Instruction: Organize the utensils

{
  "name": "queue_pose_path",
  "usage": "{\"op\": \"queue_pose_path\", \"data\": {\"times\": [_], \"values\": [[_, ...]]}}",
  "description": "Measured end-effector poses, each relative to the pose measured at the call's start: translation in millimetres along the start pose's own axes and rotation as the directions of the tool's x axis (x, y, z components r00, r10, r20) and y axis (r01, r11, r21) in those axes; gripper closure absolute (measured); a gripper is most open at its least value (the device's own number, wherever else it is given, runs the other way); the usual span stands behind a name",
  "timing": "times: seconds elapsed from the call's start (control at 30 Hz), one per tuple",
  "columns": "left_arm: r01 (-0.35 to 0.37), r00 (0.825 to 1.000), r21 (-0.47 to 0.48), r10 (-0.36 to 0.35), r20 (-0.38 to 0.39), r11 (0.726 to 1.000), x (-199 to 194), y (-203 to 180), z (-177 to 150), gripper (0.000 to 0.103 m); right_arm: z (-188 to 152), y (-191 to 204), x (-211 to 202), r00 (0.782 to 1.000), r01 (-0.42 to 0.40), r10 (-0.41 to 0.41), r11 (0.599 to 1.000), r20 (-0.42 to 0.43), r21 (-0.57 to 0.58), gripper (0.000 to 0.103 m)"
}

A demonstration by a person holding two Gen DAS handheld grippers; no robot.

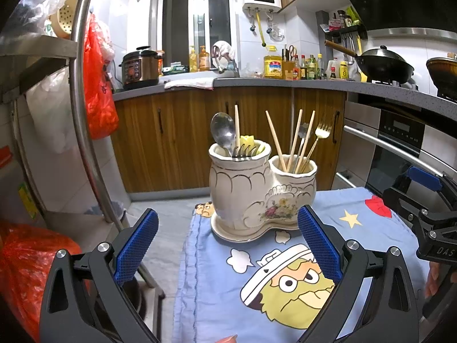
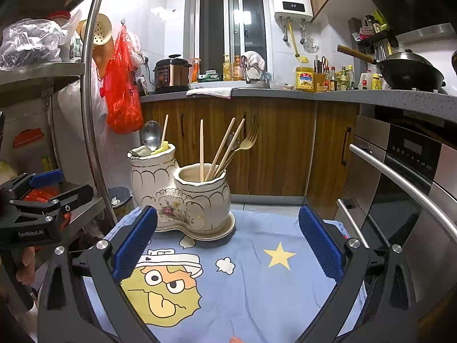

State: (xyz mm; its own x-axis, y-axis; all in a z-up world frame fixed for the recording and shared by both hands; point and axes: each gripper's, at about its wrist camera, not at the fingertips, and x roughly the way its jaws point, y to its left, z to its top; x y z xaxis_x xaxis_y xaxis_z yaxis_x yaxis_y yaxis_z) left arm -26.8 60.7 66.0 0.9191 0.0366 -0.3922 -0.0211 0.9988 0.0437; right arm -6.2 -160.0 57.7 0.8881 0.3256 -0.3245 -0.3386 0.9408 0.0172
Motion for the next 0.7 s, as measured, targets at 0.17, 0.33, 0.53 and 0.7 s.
{"op": "queue_pose_path", "data": {"times": [0.17,0.33,0.53,0.7], "values": [[0.0,1.0,0.003,0.0,-0.001,1.0,0.1,-0.7,0.1,0.006,-0.9,-0.6,0.3,1.0,0.0,0.0,1.0,-0.001,0.002,0.005],[0.0,1.0,0.001,0.0,-0.001,1.0,-0.1,-1.2,0.0,0.006,-0.8,-0.8,0.4,1.0,0.001,-0.001,1.0,0.0,0.001,0.005],[0.0,1.0,0.003,0.0,-0.002,1.0,0.0,-1.5,0.0,0.006,-0.9,-0.9,0.2,1.0,0.001,-0.001,1.0,0.001,0.002,0.005],[0.0,1.0,0.002,0.0,-0.001,1.0,0.1,-1.9,0.0,0.006,-0.6,-0.8,1.3,1.0,0.001,-0.001,1.0,-0.001,0.0,0.005]]}}
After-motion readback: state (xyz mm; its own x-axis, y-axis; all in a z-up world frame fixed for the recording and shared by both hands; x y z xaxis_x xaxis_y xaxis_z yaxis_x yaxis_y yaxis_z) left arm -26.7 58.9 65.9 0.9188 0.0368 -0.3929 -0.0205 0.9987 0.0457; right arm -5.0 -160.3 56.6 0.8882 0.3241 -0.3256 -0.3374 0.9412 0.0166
